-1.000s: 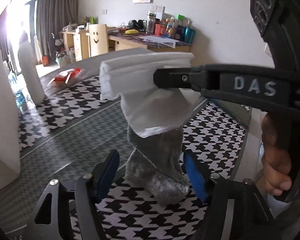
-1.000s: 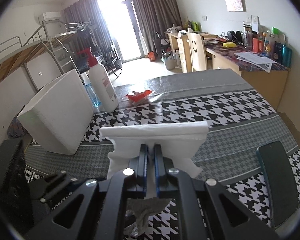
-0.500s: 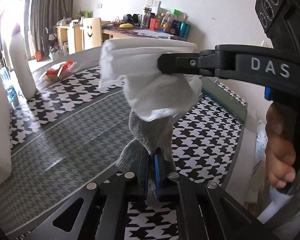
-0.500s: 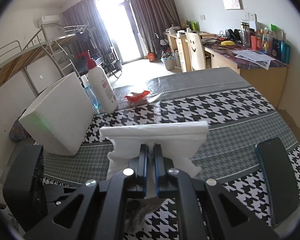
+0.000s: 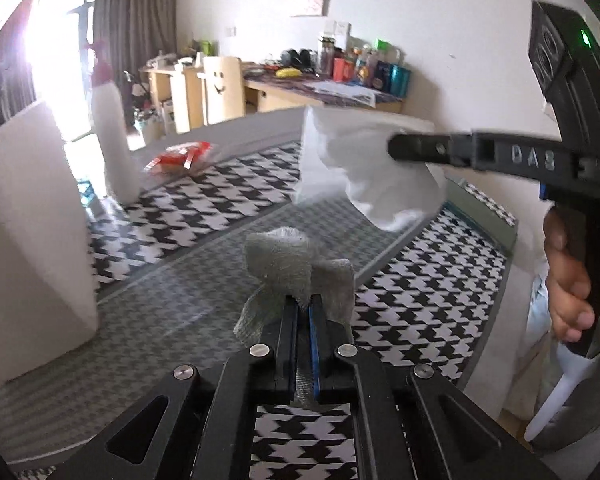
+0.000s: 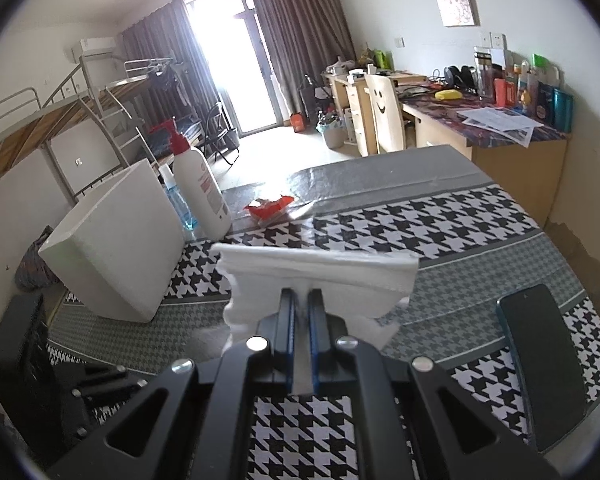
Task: Organize soft objects
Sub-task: 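Grasp the grey sock with the left tool while the right tool holds the tissue up, then carry the grey sock with the left tool while the right tool carries the tissue to the foam box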
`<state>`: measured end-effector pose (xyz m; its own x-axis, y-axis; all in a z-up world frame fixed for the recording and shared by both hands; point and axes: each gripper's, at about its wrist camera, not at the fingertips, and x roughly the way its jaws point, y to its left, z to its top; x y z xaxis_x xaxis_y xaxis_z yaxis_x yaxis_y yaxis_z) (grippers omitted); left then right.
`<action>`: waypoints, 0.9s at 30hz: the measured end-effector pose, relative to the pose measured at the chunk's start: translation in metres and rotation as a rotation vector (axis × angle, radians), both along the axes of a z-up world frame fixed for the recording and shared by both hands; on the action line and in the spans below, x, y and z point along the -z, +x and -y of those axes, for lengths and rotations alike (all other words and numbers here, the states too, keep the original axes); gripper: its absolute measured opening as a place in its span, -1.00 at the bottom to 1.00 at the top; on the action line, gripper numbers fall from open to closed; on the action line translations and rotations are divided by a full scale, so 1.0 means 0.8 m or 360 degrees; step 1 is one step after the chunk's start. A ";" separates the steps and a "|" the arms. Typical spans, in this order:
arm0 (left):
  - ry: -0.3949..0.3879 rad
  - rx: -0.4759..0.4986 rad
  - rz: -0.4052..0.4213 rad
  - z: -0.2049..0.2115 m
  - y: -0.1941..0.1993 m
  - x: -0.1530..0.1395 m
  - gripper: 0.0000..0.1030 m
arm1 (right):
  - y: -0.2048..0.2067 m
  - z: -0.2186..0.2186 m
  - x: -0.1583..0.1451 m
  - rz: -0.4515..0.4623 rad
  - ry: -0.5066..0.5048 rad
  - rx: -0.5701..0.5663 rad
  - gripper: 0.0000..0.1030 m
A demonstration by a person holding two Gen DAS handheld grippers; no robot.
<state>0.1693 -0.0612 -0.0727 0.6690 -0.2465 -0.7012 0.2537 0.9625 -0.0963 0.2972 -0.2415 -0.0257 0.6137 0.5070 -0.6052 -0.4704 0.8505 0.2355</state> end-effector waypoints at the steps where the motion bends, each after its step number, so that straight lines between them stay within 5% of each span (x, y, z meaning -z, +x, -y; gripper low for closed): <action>1: -0.0003 -0.0005 0.0008 -0.003 -0.001 -0.002 -0.90 | -0.001 -0.002 0.000 0.0004 -0.0005 -0.0002 -0.83; 27: 0.0038 -0.0265 0.0306 -0.051 -0.025 -0.084 -0.90 | -0.031 -0.027 -0.034 0.0190 0.0002 -0.0028 -0.83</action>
